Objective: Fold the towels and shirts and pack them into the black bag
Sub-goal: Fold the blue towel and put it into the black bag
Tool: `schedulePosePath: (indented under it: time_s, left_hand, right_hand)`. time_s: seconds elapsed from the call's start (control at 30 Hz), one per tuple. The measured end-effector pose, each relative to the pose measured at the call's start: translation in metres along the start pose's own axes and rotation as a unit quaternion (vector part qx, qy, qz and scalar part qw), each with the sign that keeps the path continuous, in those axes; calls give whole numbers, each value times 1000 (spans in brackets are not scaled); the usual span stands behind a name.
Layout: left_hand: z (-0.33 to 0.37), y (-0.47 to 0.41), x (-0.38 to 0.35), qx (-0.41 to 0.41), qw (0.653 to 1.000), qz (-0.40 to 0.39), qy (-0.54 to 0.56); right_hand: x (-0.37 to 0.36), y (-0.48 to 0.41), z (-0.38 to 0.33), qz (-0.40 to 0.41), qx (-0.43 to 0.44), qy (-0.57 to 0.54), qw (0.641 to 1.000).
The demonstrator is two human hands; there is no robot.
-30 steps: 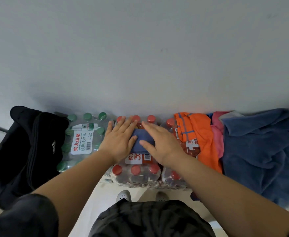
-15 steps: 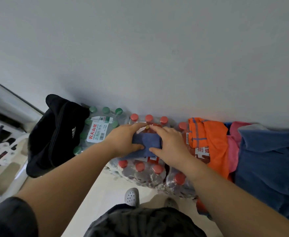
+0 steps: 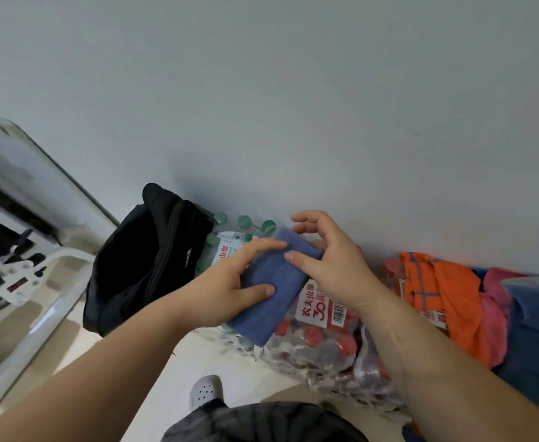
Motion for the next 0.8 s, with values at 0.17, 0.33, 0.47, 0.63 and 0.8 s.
schedulePosePath:
  time_s: [0.17, 0.33, 0.47, 0.63, 0.8]
  left_hand:
    - [-20, 31, 80, -23, 999, 45, -3]
    - [-44, 77, 188, -26, 995, 79, 46]
    - [-83, 100, 275, 5, 973, 174, 154]
    - [-167, 57, 300, 63, 979, 118, 155]
    - [-244, 20, 304, 101, 989, 67, -79]
  right_hand:
    - [-66, -40, -37, 17, 21, 72, 997]
    - [-147, -78, -77, 6, -1, 156, 988]
    - [-204, -98, -108, 6, 93, 389, 917]
    - [-268, -108, -90, -154, 37, 581, 798]
    - [-271, -111, -75, -180, -23, 680, 710]
Point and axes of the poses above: each hand's wrist, its own y-axis away from the middle knuckle, its own x-axis out of the back of the hand, z = x × y, the point moved 5 cm from there along -y, towards the middle knuckle, and after that the axes turned 14 degrees about y, right-handed, at the moved point
